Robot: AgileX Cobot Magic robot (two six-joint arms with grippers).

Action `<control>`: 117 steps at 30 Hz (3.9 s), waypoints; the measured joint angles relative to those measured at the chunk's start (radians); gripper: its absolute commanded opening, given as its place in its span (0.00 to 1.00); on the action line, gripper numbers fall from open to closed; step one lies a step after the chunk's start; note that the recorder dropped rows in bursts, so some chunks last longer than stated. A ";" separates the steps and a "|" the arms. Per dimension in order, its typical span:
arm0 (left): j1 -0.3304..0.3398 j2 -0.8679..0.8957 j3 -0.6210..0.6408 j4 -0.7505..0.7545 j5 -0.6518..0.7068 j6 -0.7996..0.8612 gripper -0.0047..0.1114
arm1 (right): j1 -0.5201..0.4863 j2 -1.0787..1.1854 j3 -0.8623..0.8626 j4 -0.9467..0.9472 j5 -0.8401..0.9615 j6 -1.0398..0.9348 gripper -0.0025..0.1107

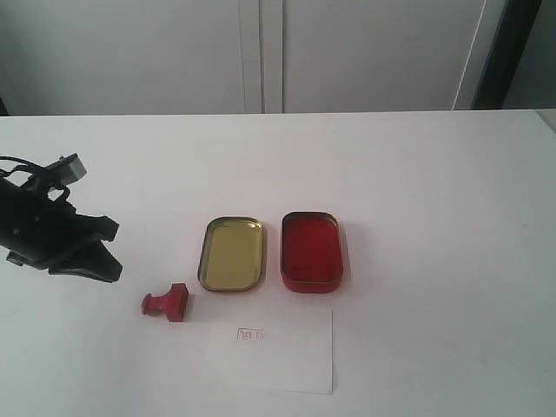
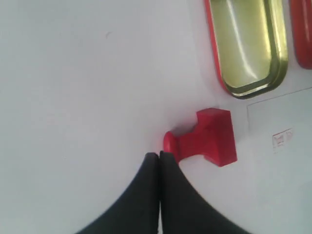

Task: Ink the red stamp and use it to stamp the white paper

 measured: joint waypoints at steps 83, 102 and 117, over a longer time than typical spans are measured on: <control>0.209 -1.686 0.900 0.708 -0.337 -0.624 0.04 | 0.000 0.000 0.000 0.000 0.000 0.022 0.02; 0.209 -1.738 0.957 0.708 -0.336 -0.624 0.04 | 0.000 0.000 0.000 0.000 0.000 0.023 0.02; 0.209 -1.740 0.957 0.708 -0.336 -0.624 0.04 | 0.000 0.000 0.000 0.000 0.000 0.023 0.02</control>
